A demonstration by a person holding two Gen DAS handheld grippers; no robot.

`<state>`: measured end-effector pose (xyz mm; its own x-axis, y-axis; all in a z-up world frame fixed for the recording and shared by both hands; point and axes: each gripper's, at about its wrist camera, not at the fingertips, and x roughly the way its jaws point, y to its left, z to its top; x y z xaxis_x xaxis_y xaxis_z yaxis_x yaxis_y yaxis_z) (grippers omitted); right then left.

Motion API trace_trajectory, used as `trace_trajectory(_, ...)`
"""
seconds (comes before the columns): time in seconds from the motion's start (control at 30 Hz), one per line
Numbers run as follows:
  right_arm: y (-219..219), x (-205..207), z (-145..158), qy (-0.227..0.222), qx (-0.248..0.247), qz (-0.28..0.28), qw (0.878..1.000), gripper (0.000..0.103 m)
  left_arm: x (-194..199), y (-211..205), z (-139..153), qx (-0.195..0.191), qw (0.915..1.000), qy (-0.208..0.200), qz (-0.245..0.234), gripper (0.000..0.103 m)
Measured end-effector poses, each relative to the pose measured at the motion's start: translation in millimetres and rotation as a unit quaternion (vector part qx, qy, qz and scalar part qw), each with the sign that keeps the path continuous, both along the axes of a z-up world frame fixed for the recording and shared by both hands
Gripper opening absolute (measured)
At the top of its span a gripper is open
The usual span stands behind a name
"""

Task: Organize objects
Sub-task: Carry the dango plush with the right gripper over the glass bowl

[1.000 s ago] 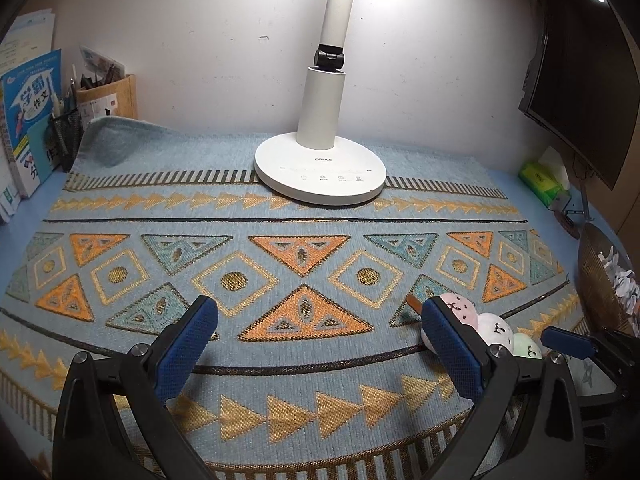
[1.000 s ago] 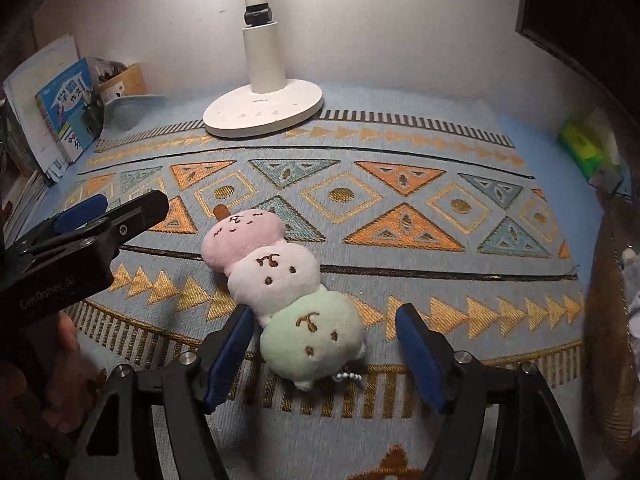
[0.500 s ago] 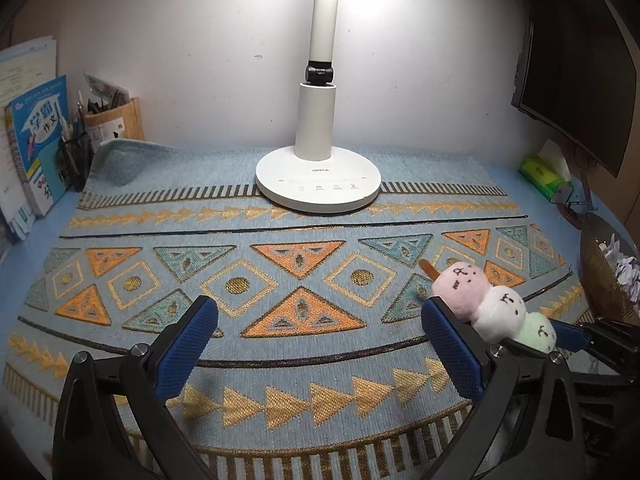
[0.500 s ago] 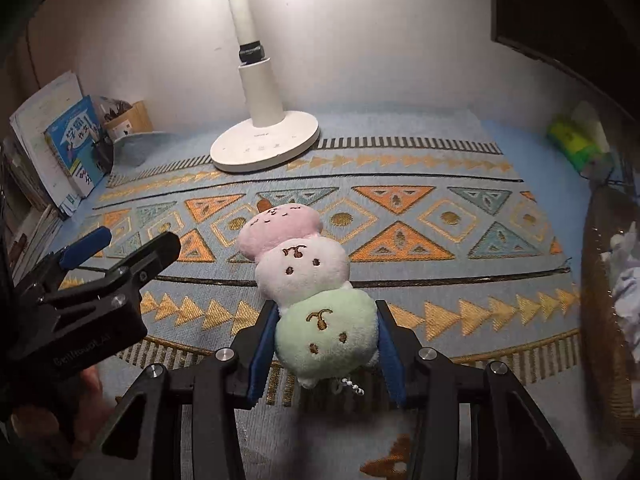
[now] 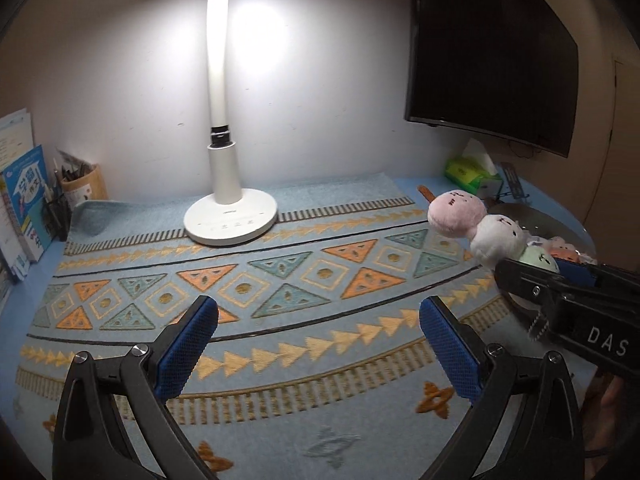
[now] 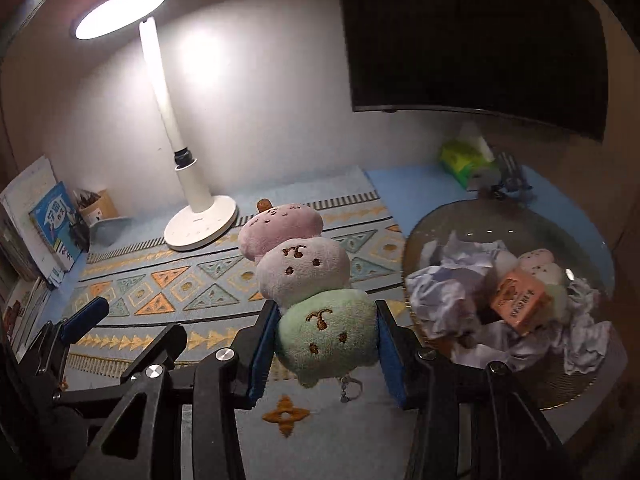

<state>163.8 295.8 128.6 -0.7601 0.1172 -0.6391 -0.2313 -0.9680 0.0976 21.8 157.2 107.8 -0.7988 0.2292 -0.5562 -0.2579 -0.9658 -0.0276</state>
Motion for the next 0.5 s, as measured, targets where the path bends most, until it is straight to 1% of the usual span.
trace_trajectory(0.13, 34, 18, 5, 0.004, 0.005, -0.049, 0.999, 0.046, 11, 27, 1, -0.014, 0.9994, 0.010, -0.030, 0.100)
trace_trajectory(0.27, 66, 29, 4, 0.002, -0.009, -0.086, 0.996, 0.046, 18, 41, -2, -0.028, 0.9984, 0.016, -0.046, 0.102)
trace_trajectory(0.37, 91, 40, 4, 0.007, -0.017, -0.132, 0.991, 0.046, 18, 39, -7, -0.035, 0.9986, 0.013, -0.036, 0.102)
trace_trajectory(0.43, 108, 48, 5, 0.011, -0.024, -0.167, 0.986, 0.046, 14, 29, -11, -0.034, 0.9991, 0.005, -0.026, 0.102)
trace_trajectory(0.5, 124, 49, 5, 0.011, -0.031, -0.185, 0.982, 0.046, 11, 17, -13, -0.030, 0.9995, -0.003, -0.008, 0.102)
